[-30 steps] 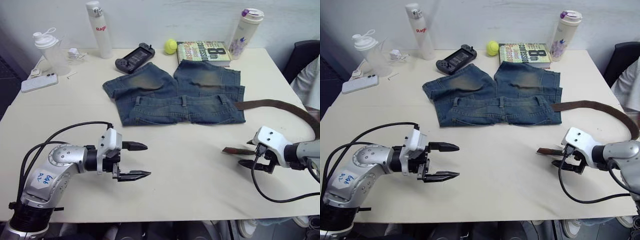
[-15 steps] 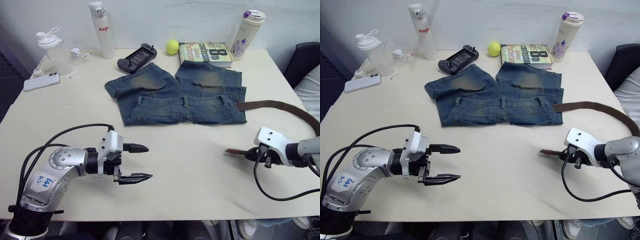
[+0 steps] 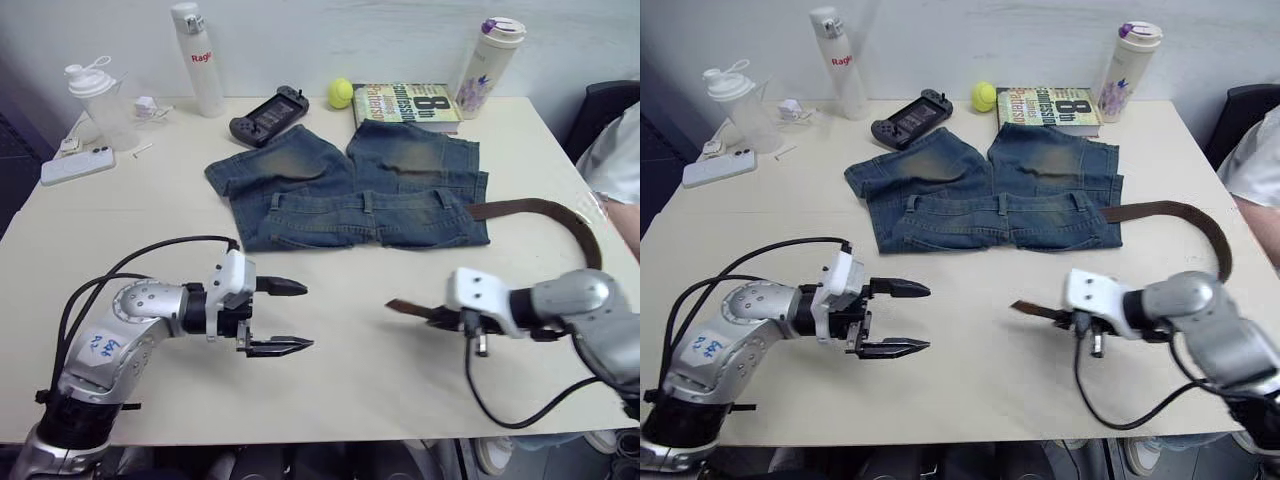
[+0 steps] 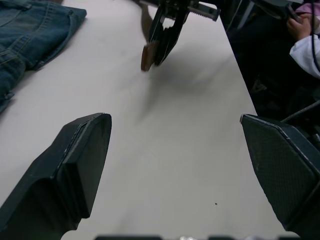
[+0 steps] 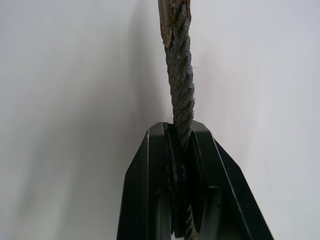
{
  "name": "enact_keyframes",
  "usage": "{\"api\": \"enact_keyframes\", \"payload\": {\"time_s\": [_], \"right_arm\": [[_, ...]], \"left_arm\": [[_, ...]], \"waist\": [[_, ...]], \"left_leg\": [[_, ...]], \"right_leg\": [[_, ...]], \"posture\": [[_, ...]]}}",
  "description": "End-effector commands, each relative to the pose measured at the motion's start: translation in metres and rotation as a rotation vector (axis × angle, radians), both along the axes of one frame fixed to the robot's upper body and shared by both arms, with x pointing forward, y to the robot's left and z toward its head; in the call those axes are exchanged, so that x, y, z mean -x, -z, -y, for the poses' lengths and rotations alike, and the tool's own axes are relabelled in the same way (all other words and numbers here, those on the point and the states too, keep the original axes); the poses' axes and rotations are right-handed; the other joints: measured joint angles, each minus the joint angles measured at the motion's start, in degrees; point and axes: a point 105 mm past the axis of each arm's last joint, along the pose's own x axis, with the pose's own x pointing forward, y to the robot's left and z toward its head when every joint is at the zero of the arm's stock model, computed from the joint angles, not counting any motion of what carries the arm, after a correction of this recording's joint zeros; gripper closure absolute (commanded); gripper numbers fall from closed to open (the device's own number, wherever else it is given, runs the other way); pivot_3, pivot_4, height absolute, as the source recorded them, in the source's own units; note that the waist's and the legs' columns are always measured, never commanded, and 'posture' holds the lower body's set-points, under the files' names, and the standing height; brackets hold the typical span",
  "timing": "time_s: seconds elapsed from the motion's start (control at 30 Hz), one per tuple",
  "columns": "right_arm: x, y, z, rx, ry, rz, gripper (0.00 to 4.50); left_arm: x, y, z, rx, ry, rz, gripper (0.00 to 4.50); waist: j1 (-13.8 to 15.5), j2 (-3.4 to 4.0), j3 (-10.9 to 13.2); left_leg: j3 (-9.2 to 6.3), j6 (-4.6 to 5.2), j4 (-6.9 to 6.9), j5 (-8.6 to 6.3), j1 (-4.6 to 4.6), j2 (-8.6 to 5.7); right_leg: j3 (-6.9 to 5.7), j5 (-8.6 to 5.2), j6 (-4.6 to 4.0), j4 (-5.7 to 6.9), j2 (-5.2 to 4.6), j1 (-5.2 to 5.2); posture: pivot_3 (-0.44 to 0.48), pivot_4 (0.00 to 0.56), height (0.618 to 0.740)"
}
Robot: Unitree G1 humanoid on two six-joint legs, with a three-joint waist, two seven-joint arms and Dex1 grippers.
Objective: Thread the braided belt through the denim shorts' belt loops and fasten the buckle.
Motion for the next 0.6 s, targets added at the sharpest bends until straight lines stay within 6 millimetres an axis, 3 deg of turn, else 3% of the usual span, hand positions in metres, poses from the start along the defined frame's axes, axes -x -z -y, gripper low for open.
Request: {"api": "enact_keyframes", "payload": {"time_s": [0.03,0.17,0.53,0.6], "right_arm": [[0.003,-0.003,-0.028,0.029,-0.056,0.051,4.44],[0.005,-0.007,-0.048,0.016,-0.082,0.052,4.44],[0.014,-0.005,-0.05,0.046,-0.103,0.043,4.44],[0.015,-0.004,-0.052,0.043,-0.107,0.042,4.5]], "left_arm": [[0.003,-0.001,0.013,-0.003,0.07,0.038,0.0],[0.0,0.011,0.022,-0.055,0.113,0.084,0.0],[-0.009,0.015,0.02,-0.052,0.094,0.077,0.0],[-0.009,0.018,0.021,-0.062,0.099,0.08,0.56]], "waist": [[0.14,0.0,0.0],[0.22,0.0,0.0],[0.04,0.0,0.0],[0.02,0.0,0.0]], "left_leg": [[0.0,0.0,0.01,0.0,-0.01,0.0],[-0.03,0.0,0.07,0.0,-0.03,-0.05],[-0.05,0.02,0.06,-0.01,-0.04,-0.03],[-0.05,0.03,0.06,-0.01,-0.04,-0.03]], "right_leg": [[0.0,0.0,0.0,0.0,0.0,-0.01],[0.0,0.0,0.0,0.01,-0.04,0.01],[-0.01,0.0,0.0,0.02,-0.04,0.0],[-0.01,0.0,0.0,0.02,-0.03,0.0]], "posture": [[0.0,0.15,0.74],[0.0,0.15,0.74],[0.0,0.15,0.74],[0.0,0.15,0.74]]}}
